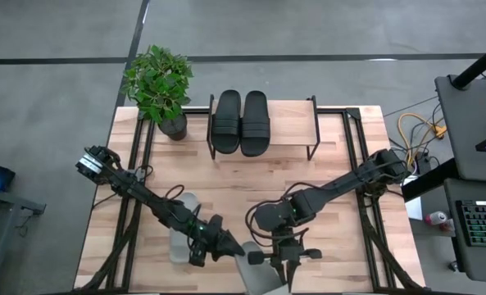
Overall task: Pick and place slides into the shelf
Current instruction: Put the right gray slide on the shelf
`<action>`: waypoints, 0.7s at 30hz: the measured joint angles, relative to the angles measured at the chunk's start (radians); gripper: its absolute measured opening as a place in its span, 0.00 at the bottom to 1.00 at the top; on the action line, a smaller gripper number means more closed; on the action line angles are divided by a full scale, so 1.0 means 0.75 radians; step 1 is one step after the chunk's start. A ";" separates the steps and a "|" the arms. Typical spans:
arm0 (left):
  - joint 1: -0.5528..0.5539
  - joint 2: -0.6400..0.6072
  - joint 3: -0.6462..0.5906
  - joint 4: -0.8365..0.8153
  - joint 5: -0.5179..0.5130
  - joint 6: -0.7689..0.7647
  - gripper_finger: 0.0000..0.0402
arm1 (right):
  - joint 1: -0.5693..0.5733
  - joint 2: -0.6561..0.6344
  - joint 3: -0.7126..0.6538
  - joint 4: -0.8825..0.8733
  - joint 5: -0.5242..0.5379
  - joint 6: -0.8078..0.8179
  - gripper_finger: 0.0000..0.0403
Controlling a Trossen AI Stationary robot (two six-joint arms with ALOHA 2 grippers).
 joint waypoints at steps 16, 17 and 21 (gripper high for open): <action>0.011 0.000 0.059 -0.120 -0.036 -0.100 0.10 | 0.000 -0.001 0.000 0.007 0.006 -0.005 0.05; 0.011 0.000 0.059 -0.121 -0.038 -0.100 0.10 | -0.001 -0.001 0.000 0.007 0.007 -0.005 0.06; 0.011 0.000 0.058 -0.130 -0.045 -0.100 0.10 | -0.009 -0.001 0.000 0.010 0.010 0.016 0.10</action>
